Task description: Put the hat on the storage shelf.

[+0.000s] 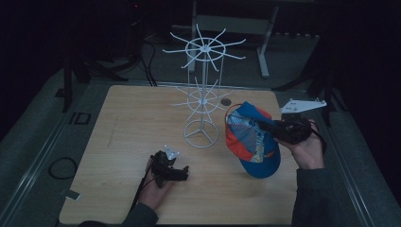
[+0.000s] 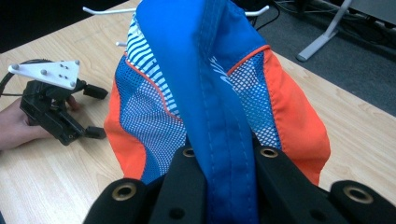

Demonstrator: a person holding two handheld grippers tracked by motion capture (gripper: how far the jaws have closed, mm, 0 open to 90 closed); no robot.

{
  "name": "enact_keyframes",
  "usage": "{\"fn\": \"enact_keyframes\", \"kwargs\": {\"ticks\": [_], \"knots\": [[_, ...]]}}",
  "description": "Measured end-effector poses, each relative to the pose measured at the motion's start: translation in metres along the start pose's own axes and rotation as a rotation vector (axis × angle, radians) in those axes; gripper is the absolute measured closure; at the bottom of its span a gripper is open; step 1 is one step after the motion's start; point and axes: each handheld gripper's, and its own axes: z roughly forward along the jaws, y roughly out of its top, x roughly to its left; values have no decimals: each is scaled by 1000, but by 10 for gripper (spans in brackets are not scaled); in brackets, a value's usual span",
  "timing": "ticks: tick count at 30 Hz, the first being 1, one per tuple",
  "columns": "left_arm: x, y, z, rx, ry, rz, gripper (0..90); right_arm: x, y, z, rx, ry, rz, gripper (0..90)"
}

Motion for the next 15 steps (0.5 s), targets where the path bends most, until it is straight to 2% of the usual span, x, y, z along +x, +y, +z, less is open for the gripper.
{"fn": "enact_keyframes", "kwargs": {"ticks": [15], "knots": [[0, 0, 0, 0, 0, 0, 26, -5, 12, -6, -39, 27, -36, 878]]}}
